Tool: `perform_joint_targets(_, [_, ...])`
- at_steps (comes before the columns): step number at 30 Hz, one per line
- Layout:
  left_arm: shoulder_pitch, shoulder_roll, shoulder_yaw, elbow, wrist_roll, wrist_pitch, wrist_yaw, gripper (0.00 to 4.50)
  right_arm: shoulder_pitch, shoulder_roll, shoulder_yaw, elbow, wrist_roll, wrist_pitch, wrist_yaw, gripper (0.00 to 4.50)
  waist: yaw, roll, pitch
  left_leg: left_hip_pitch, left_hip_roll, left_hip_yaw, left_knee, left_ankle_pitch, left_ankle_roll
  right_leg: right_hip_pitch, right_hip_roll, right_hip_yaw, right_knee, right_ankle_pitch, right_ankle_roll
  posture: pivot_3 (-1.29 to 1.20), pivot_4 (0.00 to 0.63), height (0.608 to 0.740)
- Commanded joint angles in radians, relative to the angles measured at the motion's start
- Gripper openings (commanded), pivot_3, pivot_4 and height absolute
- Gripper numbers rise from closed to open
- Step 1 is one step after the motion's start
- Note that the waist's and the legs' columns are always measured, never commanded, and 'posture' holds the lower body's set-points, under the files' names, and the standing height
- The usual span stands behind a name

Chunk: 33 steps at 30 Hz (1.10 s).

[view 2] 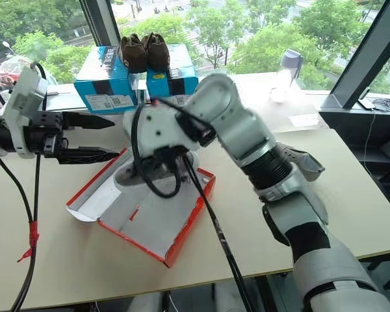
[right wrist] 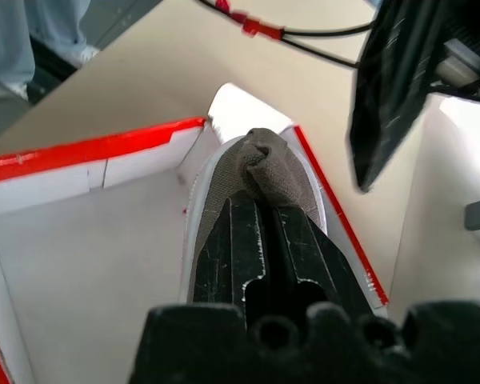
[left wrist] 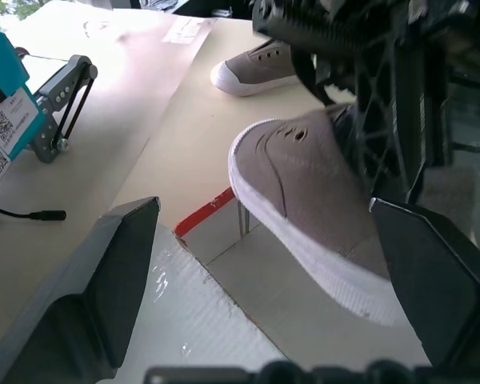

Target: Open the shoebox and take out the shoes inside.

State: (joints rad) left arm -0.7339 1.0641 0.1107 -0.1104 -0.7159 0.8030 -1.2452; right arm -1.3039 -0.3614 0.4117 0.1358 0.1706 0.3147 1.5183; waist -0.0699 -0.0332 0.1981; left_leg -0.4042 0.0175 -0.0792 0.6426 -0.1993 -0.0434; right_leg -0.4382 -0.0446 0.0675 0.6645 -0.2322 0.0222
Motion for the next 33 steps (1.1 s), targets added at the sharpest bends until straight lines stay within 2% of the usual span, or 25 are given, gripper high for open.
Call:
perform_joint_targets(1, [-0.035,-0.017,-0.003,0.008,0.014,-0.039,-0.014,4.50,-0.158,-0.035,-0.133,0.139,0.042,0.274,-0.101,0.05,-0.001,0.000,0.000,0.000,0.000,0.000,0.000,0.000,0.000,0.000,0.000,0.000,0.000,0.000,0.000,0.00,0.150,0.740])
perform_joint_targets(3, [-0.036,-0.027,-0.008,0.012,0.018,-0.045,-0.014,4.50,-0.257,-0.034,-0.201,0.279,0.042,0.428,-0.233,0.05,-0.003,0.000,0.000,0.000,0.000,0.000,0.000,0.000,0.000,-0.001,0.000,0.000,0.000,0.001,-0.001,0.00,0.150,0.740])
perform_joint_targets(6, [-0.032,-0.043,-0.010,0.011,0.021,-0.047,-0.015,4.50,-0.321,-0.099,-0.245,0.435,0.020,0.545,-0.349,0.05,0.008,0.002,0.001,0.000,-0.001,0.000,-0.001,0.000,0.000,-0.001,-0.001,0.000,0.000,0.002,-0.004,0.00,0.150,0.740])
perform_joint_targets(8, [-0.027,-0.050,-0.011,0.011,0.027,-0.050,-0.016,4.50,-0.324,-0.142,-0.254,0.504,-0.017,0.596,-0.437,0.05,0.019,0.001,0.000,-0.003,-0.001,0.000,-0.001,0.000,0.000,-0.001,-0.002,0.000,-0.002,0.002,-0.004,0.00,0.150,0.740])
perform_joint_targets(9, [-0.024,-0.053,-0.012,0.010,0.029,-0.051,-0.017,4.50,-0.322,-0.167,-0.219,0.530,-0.047,0.645,-0.447,0.05,0.021,0.000,0.000,-0.004,-0.002,0.000,-0.001,0.000,0.000,-0.001,-0.002,0.000,-0.003,0.002,-0.004,0.00,0.150,0.740])
perform_joint_targets(12, [-0.020,-0.062,-0.023,0.015,0.040,-0.062,-0.020,4.50,-0.278,-0.231,-0.169,0.546,-0.077,0.747,-0.443,0.05,0.020,0.000,0.000,-0.005,-0.002,0.000,-0.001,0.000,0.000,-0.002,-0.002,0.000,-0.006,0.003,-0.003,0.00,0.150,0.740])
perform_joint_targets(18, [-0.035,-0.079,-0.037,0.024,0.052,-0.067,-0.034,4.50,-0.095,-0.330,-0.147,0.385,-0.052,0.917,-0.447,0.05,0.005,0.002,0.001,-0.005,-0.002,0.000,-0.001,0.000,0.000,-0.003,-0.002,0.001,-0.003,0.003,-0.002,0.00,0.150,0.740])
perform_joint_targets(25, [-0.066,-0.086,-0.059,0.054,0.074,-0.085,-0.055,4.50,0.140,-0.378,-0.169,0.269,-0.066,0.873,-0.536,0.05,-0.006,0.002,0.001,-0.004,-0.002,0.000,-0.001,0.000,0.000,-0.003,-0.001,0.002,-0.002,0.002,-0.001,0.00,0.150,0.740])
perform_joint_targets(33, [-0.073,-0.074,-0.051,0.046,0.084,-0.077,-0.072,4.50,0.221,-0.370,-0.131,0.352,-0.122,0.682,-0.585,0.05,-0.005,0.002,0.001,-0.004,-0.002,0.001,0.000,0.000,0.000,-0.003,-0.001,0.002,-0.002,0.001,0.002,0.00,0.150,0.740])
